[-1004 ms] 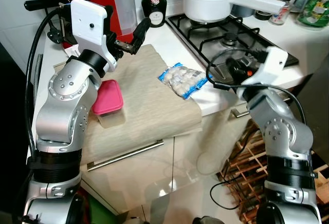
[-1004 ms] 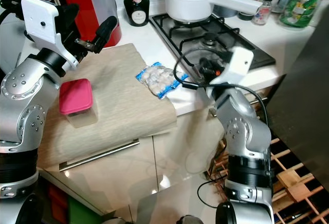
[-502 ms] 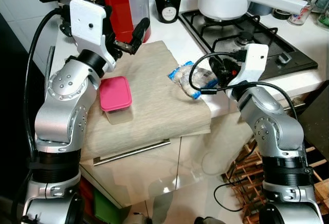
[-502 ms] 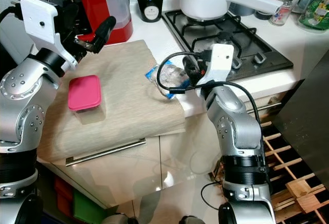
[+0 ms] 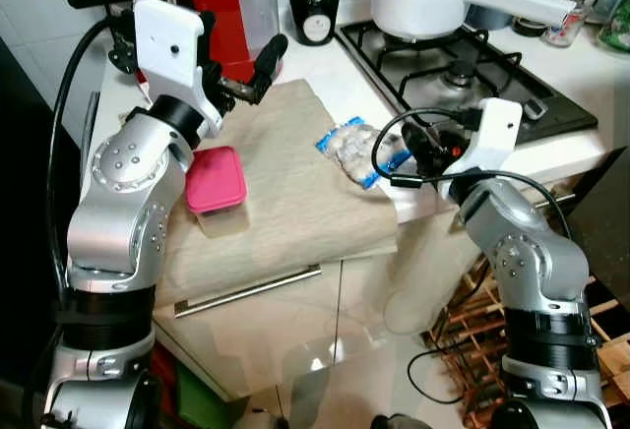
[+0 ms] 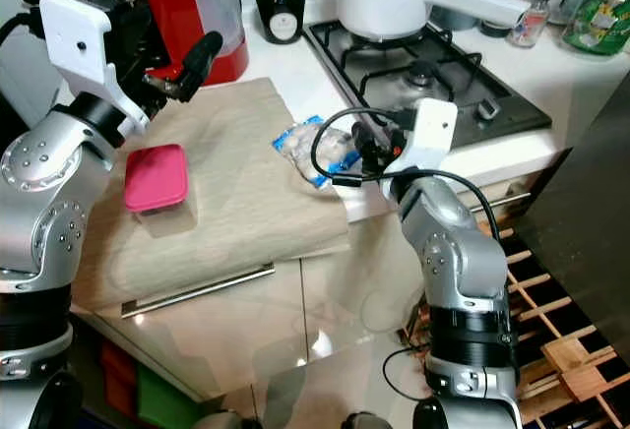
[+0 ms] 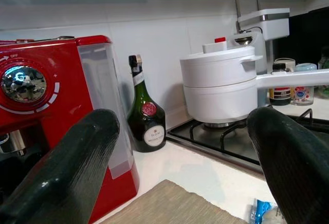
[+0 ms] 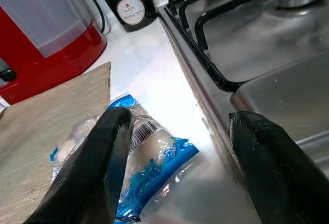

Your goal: Restocking fridge

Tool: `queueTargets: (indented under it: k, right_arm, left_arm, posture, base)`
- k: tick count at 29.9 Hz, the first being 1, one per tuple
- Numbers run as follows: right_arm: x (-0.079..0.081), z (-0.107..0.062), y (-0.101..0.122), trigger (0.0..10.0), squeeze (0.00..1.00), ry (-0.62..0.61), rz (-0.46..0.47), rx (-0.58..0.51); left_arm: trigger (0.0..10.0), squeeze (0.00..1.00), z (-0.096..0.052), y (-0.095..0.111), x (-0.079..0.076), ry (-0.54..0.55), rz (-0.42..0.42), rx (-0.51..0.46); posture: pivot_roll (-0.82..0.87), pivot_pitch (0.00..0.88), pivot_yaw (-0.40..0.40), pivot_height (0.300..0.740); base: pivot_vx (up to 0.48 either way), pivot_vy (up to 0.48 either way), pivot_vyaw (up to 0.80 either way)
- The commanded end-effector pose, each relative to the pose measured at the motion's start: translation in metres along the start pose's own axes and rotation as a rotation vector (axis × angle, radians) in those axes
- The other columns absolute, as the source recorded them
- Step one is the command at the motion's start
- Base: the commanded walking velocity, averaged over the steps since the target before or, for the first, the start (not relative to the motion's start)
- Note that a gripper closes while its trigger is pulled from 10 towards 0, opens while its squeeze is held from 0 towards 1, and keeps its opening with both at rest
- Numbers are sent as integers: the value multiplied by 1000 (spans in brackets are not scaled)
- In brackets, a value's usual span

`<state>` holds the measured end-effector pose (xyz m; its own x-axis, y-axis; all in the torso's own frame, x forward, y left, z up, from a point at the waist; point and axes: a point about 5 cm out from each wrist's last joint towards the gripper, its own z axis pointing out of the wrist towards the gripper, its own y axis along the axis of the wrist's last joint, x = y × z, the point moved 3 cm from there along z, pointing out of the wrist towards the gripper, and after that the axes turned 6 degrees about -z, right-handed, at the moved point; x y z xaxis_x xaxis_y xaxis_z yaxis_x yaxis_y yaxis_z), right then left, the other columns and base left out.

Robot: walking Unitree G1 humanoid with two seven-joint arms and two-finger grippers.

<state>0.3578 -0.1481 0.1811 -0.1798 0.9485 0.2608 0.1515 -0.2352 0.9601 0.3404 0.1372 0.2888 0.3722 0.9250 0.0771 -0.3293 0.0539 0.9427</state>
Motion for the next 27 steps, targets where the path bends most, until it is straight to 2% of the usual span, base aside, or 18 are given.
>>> queueTargets:
  k: [1,7,12,21,22,23,24,27]
  right_arm:
    - [2,2,3,10000,0,14,30,4]
    - [2,5,2,10000,0,21,65,21]
    - [12,8,2,10000,0,76,136,38]
    - [19,10,-2,10000,0,103,159,67]
    - [17,9,-4,10000,0,93,185,84]
    - [17,9,-4,10000,0,93,185,84]
    - [15,9,-7,10000,0,83,200,99]
    - [15,8,-9,10000,0,81,211,108]
  left_arm:
    - [10000,0,1,4,1,1,-1,-13]
    - [10000,0,1,5,2,1,3,-16]
    - [10000,0,1,7,3,1,9,-19]
    - [10000,0,1,7,2,-6,10,-19]
    - [10000,0,1,-1,-8,-74,4,20]
    - [10000,0,1,-1,-8,-74,4,20]
    - [10000,0,-1,-9,-17,-138,5,63]
    - [10000,0,-2,-19,-21,-179,18,111]
  posture:
    - [-32,30,51,740]
    - [-30,28,51,740]
    - [-20,14,48,740]
    - [-16,6,46,740]
    - [-16,6,46,740]
    - [-16,6,46,740]
    - [-11,4,41,740]
    - [-13,6,44,740]
  base:
    - [0,0,0]
    - [0,0,0]
    - [0,0,0]
    - [0,0,0]
    - [0,0,0]
    - [0,0,0]
    - [0,0,0]
    - [0,0,0]
